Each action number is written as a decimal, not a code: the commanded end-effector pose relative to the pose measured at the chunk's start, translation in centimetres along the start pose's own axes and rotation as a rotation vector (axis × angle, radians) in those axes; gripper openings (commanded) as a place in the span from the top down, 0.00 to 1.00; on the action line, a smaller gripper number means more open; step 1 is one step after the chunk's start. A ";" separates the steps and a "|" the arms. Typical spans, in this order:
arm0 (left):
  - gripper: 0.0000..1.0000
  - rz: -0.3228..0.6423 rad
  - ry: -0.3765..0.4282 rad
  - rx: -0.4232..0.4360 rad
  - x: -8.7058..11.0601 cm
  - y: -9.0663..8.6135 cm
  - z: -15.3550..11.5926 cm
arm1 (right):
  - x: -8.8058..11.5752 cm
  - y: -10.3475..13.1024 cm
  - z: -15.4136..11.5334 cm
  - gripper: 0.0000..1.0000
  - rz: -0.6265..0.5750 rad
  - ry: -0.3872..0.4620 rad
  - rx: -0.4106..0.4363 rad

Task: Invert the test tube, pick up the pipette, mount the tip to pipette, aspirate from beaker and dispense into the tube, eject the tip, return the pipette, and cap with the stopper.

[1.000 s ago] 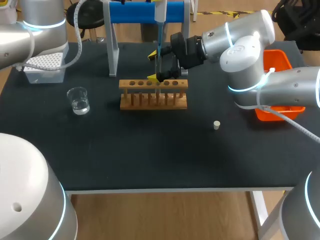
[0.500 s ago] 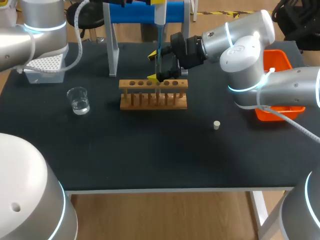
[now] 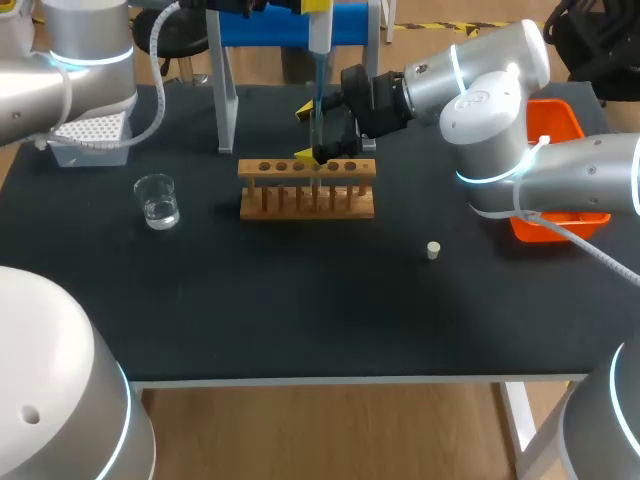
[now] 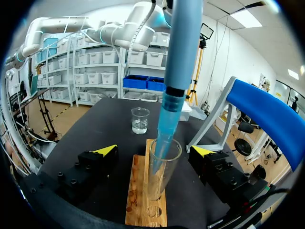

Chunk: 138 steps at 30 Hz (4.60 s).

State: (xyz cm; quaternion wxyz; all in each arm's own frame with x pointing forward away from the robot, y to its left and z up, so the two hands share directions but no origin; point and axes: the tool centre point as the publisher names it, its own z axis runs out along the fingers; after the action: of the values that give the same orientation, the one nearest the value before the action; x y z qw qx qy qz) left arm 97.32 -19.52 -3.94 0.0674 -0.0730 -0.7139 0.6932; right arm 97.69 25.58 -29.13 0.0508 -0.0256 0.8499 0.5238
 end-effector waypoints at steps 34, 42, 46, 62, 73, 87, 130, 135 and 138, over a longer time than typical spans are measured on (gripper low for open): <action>1.00 -0.003 -0.005 0.009 -0.3 1.4 -0.3 | -0.1 0.0 -0.1 0.00 0.000 0.005 0.002; 1.00 -0.005 -0.002 0.012 -0.4 1.7 -0.1 | -0.1 0.0 -0.1 0.00 0.000 0.005 0.002; 1.00 -0.005 -0.003 0.014 -0.4 1.8 -0.2 | -0.1 0.0 -0.1 0.00 0.000 0.005 0.002; 1.00 -0.013 -0.006 0.018 -0.4 2.3 -0.3 | -0.1 0.0 -0.1 0.00 0.000 0.005 0.002; 1.00 -0.015 -0.010 0.020 -0.4 2.6 -0.4 | -0.1 0.0 -0.1 0.00 0.000 0.005 0.002; 1.00 -0.022 -0.011 0.019 -0.6 3.0 -0.4 | -0.1 0.0 -0.1 0.00 0.000 0.005 0.002; 1.00 -0.005 -0.016 0.018 -0.6 3.5 -0.6 | -0.1 0.0 -0.1 0.00 0.000 0.005 0.002; 1.00 -0.005 -0.016 0.018 -0.6 3.5 -0.6 | -0.1 0.0 -0.1 0.00 0.000 0.005 0.002; 1.00 -0.005 -0.016 0.018 -0.6 3.5 -0.6 | -0.1 -0.1 -0.2 0.00 0.004 0.004 0.002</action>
State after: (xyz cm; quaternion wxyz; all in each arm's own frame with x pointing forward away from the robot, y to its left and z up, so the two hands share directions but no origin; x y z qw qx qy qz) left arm 98.01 -19.01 -7.45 0.0638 -0.0648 -0.7082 0.7001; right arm 97.70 25.56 -29.14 0.0505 -0.0248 0.8499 0.5239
